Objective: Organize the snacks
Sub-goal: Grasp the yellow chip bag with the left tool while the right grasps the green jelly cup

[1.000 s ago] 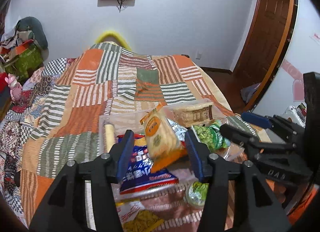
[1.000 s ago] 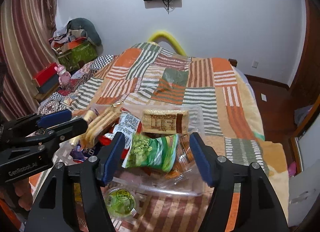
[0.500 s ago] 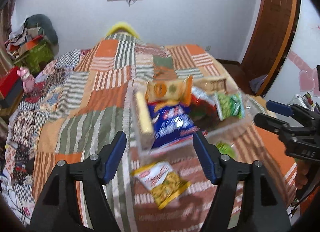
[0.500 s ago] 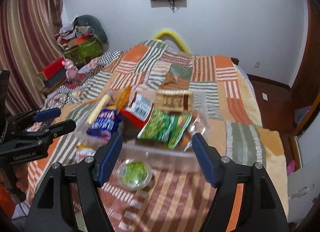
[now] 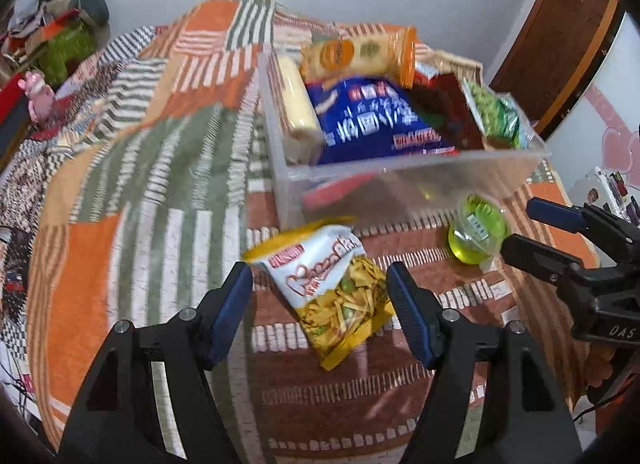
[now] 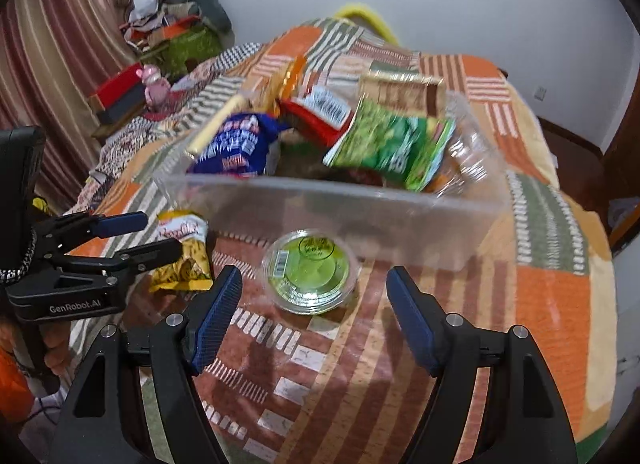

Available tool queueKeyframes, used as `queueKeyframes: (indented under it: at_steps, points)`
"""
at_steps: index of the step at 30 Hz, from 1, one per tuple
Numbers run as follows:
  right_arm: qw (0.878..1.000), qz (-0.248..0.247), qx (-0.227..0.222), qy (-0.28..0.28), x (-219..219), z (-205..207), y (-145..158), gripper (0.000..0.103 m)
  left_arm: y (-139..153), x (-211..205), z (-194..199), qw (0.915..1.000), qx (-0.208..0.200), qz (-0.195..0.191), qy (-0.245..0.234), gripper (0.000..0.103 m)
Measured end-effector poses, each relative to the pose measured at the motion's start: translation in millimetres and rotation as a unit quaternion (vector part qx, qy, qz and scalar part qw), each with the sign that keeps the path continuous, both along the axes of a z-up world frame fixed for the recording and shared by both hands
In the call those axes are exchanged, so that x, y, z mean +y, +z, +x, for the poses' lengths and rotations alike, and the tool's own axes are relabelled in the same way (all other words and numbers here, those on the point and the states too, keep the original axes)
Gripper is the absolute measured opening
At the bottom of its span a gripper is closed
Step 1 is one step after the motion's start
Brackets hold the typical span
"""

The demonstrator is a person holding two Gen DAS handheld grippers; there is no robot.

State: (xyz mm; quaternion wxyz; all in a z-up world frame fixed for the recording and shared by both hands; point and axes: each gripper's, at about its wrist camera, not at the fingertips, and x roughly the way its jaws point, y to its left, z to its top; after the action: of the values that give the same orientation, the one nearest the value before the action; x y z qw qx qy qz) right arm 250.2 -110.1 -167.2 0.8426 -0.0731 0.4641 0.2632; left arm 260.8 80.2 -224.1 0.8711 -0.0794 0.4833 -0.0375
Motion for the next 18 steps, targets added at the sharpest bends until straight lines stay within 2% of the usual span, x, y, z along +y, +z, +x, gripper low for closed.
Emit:
queueKeyframes:
  at_steps: [5, 10, 11, 13, 15, 18]
  points:
    - [1.0, -0.021, 0.017, 0.01, 11, 12, -16, 0.072, -13, -11, 9, 0.9998, 0.01, 0.009, -0.014, 0.071]
    - [0.999, -0.021, 0.03, 0.01, 15, 14, -23, 0.071, -27, -12, 16, 0.9995, 0.026, -0.015, -0.01, 0.071]
    - [0.999, -0.023, 0.033, 0.011, 17, 15, -25, 0.07, -29, -12, 17, 0.9995, 0.025, -0.016, -0.007, 0.071]
    - [0.999, -0.024, 0.033, 0.013, 18, 13, -25, 0.061, -29, -13, 15, 0.9997, 0.017, -0.012, -0.008, 0.071]
    - [0.999, -0.026, 0.033, 0.015, 17, 12, -24, 0.056, -28, -15, 13, 0.9999, 0.011, -0.005, -0.012, 0.068]
    - [0.999, -0.024, 0.035, 0.014, 17, 12, -24, 0.055, -23, -15, 6, 0.9998, -0.001, 0.012, -0.014, 0.052]
